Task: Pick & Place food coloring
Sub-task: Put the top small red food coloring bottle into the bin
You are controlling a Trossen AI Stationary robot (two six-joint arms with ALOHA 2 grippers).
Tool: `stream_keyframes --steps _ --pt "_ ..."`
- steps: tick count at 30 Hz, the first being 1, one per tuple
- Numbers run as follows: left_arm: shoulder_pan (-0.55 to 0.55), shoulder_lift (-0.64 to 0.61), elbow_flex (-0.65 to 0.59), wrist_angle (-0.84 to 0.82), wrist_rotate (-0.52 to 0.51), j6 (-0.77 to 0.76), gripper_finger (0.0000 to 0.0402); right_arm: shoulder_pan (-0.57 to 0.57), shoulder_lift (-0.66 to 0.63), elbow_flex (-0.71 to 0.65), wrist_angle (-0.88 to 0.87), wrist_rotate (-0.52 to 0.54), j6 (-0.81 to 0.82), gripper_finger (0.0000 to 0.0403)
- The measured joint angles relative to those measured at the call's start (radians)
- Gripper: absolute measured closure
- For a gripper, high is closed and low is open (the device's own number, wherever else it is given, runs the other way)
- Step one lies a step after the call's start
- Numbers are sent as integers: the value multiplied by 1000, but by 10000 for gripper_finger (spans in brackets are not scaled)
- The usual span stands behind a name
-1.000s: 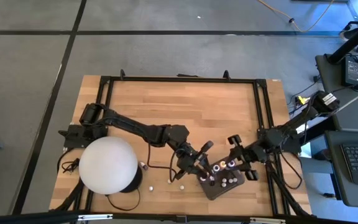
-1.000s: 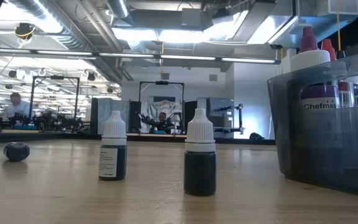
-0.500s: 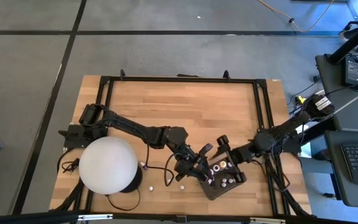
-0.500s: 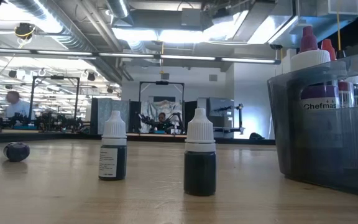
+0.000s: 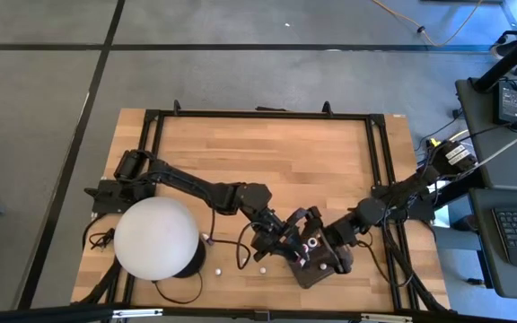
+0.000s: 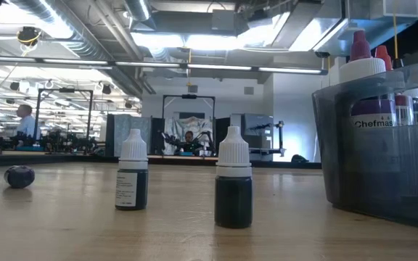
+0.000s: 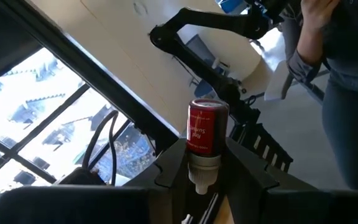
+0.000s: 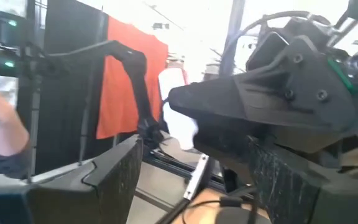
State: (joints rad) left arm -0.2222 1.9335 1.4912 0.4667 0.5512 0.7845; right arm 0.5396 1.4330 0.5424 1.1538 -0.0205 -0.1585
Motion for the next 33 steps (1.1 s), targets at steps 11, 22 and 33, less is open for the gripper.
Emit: stream_keyframes --steps 11,22,33 --pt "-6 -2 2 -11 -17 -77 315 0 1 14 -16 -26 24 118" --pt "-4 -2 2 -30 -3 -103 318 0 1 14 -25 -70 79 118" --pt "1 -4 2 -48 -8 -19 318 2 1 14 0 -4 119 118"
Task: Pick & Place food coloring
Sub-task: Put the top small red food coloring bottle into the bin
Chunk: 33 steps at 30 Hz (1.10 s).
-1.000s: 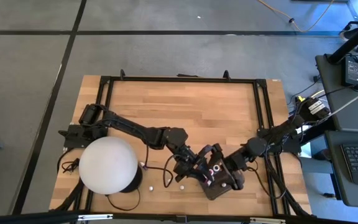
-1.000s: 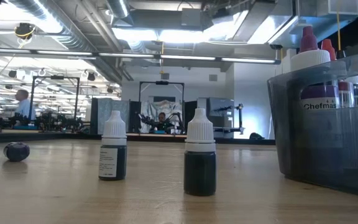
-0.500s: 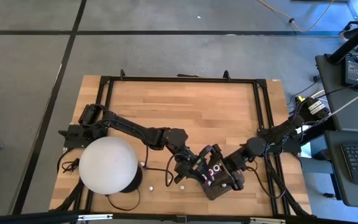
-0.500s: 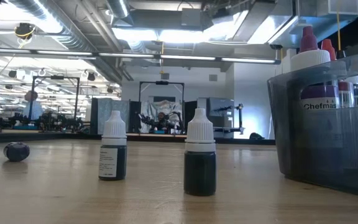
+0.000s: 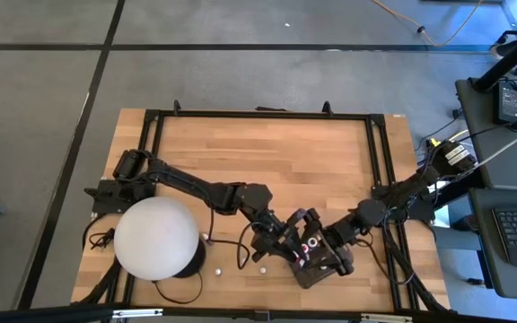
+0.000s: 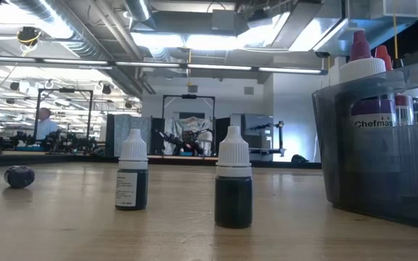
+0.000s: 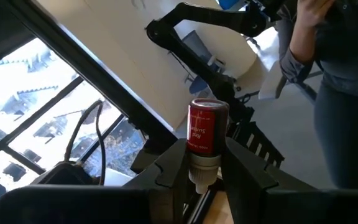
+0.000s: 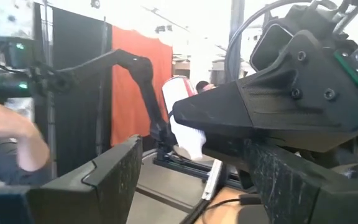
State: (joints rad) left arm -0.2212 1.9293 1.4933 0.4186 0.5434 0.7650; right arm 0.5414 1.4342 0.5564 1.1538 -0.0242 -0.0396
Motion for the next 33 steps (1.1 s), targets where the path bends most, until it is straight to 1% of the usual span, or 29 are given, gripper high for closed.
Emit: stream_keyframes --steps 3,14,19,22,27,33 --pt "3 0 0 -1 13 0 319 -1 0 0 1 -23 17 118" --pt "1 2 -1 -4 9 25 317 -8 0 0 0 -10 38 118" --pt "-1 3 -1 -11 13 14 320 -11 0 0 -8 -60 37 118" --pt "-2 3 -1 -12 19 7 320 -11 0 0 -9 -64 35 118" --pt "-6 4 -2 -13 59 5 317 -25 0 0 -19 -78 35 118" --pt "-4 4 -2 -13 57 6 320 -27 0 0 -19 -79 35 118"
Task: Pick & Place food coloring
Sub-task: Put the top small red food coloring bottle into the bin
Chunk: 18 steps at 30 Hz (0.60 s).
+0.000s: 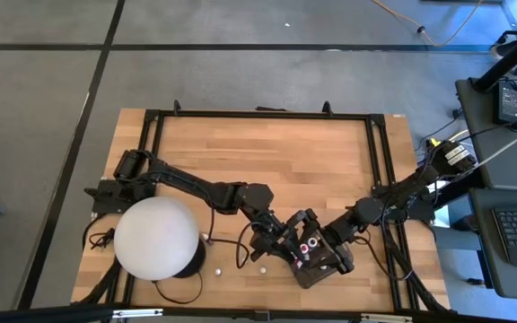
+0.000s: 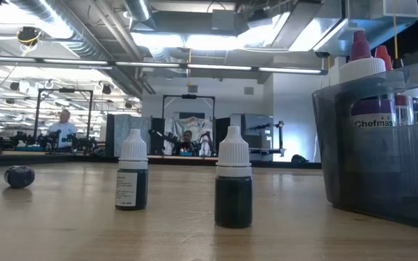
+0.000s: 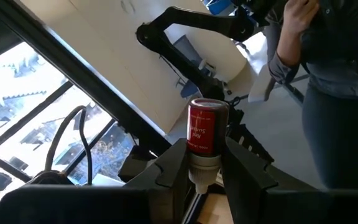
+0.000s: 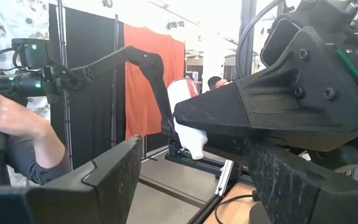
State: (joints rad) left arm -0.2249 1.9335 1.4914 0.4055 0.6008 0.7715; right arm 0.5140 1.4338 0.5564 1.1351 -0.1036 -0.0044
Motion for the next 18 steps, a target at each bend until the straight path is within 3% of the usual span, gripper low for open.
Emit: stream_keyframes --steps 13,18 --pt "13 0 -1 -2 1 113 319 -10 -1 0 -10 16 -29 120" --pt "13 0 -2 -3 0 104 315 -14 -1 1 -16 22 -26 151"
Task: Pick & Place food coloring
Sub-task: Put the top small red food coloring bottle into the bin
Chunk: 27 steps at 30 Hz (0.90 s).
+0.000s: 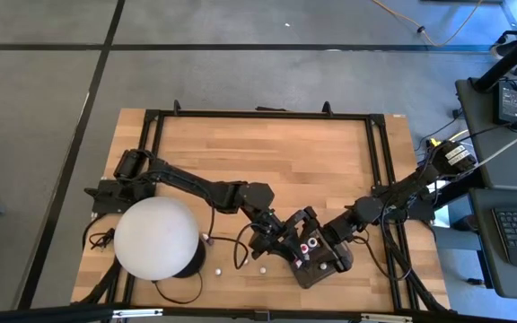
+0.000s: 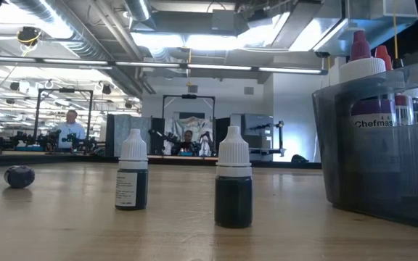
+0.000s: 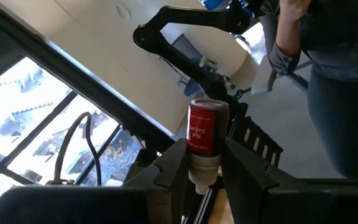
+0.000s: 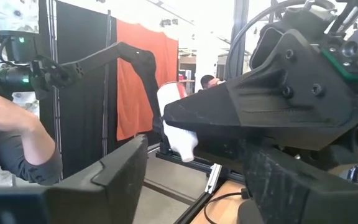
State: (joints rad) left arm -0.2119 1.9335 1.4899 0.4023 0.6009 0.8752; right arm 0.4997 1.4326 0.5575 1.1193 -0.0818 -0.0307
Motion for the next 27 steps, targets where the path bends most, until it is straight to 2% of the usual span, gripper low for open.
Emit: stream_keyframes --steps 11,27 --pt "0 1 0 0 -4 0 314 -1 0 1 -12 1 -26 256" --pt "0 1 0 -6 -6 -1 313 0 0 1 -23 -28 -31 326"
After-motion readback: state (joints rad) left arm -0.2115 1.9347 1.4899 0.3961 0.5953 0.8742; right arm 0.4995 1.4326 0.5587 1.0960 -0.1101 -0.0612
